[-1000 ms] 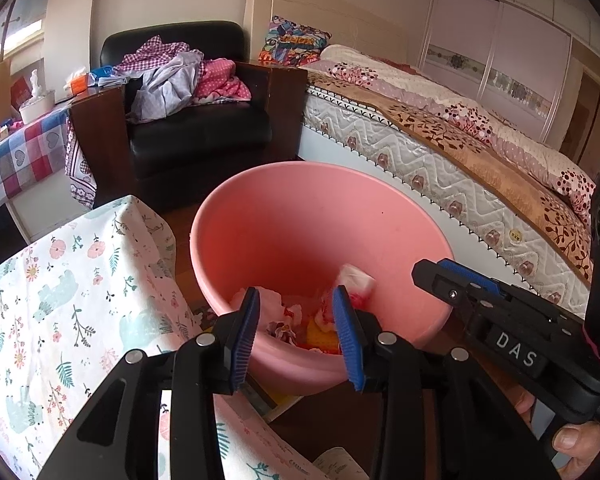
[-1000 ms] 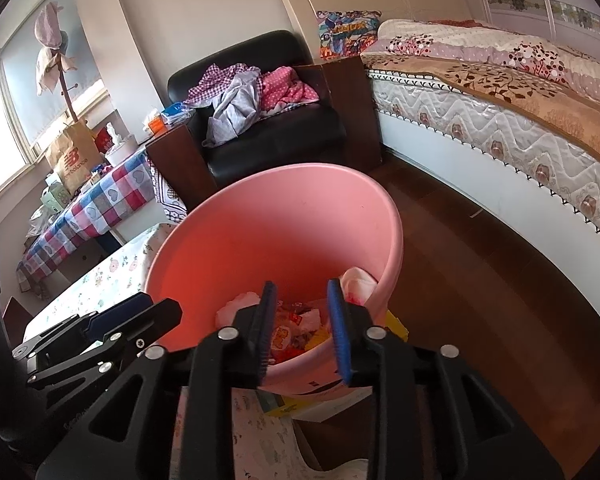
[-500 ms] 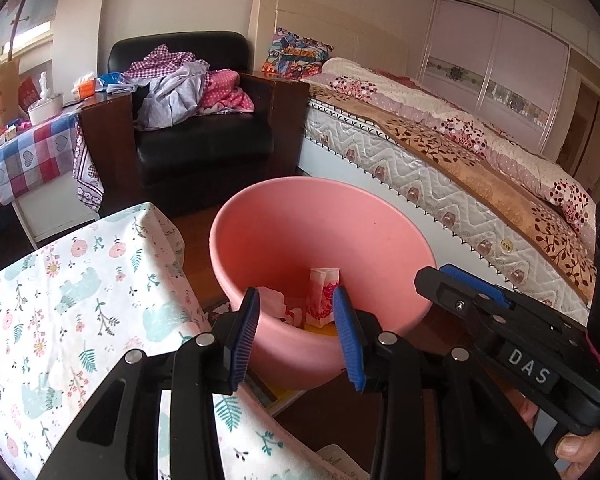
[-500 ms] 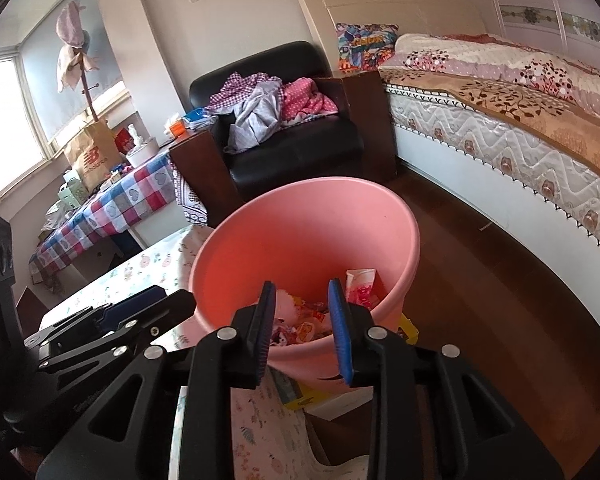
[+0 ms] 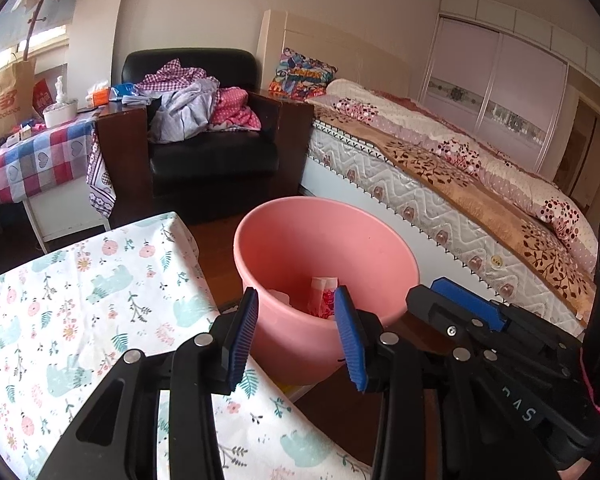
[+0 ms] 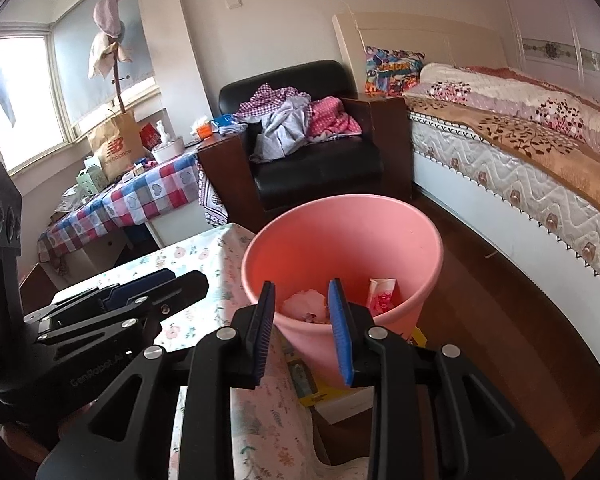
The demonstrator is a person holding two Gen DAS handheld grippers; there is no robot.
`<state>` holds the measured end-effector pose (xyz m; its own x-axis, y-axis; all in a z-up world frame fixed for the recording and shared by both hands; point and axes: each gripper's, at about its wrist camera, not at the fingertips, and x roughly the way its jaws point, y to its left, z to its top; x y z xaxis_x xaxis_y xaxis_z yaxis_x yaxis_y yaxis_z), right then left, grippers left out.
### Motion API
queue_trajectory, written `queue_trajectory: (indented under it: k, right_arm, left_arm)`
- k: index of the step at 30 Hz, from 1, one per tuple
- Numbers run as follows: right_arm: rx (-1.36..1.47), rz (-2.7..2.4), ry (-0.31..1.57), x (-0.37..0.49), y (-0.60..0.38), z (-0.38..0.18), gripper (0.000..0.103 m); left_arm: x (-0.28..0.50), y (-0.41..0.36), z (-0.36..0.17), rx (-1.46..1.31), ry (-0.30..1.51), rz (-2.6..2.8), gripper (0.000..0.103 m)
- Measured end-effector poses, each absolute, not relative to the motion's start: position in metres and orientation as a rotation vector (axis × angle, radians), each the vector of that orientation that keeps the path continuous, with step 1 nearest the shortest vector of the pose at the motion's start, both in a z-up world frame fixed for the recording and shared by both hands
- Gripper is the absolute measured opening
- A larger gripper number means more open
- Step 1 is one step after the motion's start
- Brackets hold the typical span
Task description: Collect trash
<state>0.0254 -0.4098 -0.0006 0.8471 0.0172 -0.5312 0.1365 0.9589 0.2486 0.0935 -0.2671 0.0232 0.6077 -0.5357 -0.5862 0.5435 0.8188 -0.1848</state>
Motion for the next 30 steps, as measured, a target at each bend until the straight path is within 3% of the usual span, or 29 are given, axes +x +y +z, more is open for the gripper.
queue_trajectory:
  k: [11, 13, 15, 17, 30]
  right_arm:
    - [0.232, -0.044, 0.517, 0.007, -0.381, 0.014, 0.029]
    - [0.25, -0.036, 0.515, 0.004, -0.379, 0.014, 0.043]
    - [0.275, -0.034, 0.501, -0.001, -0.377, 0.014, 0.048]
    - [0.271, -0.03, 0.508, -0.003, -0.373, 0.014, 0.049]
    - [0.201, -0.037, 0.506, -0.015, -0.35, 0.015, 0.05]
  left_arm:
    - [0.068, -0.235, 0.039, -0.017, 0.627, -0.599, 0.039]
    - [0.063, -0.229, 0.041, -0.02, 0.615, -0.585, 0.039]
    - [0.057, -0.222, 0.043, -0.024, 0.6, -0.559, 0.043]
    - [0.054, -0.215, 0.045, -0.037, 0.59, -0.547, 0.05]
    - [0.035, -0.19, 0.041, -0.055, 0.585, -0.492, 0.051]
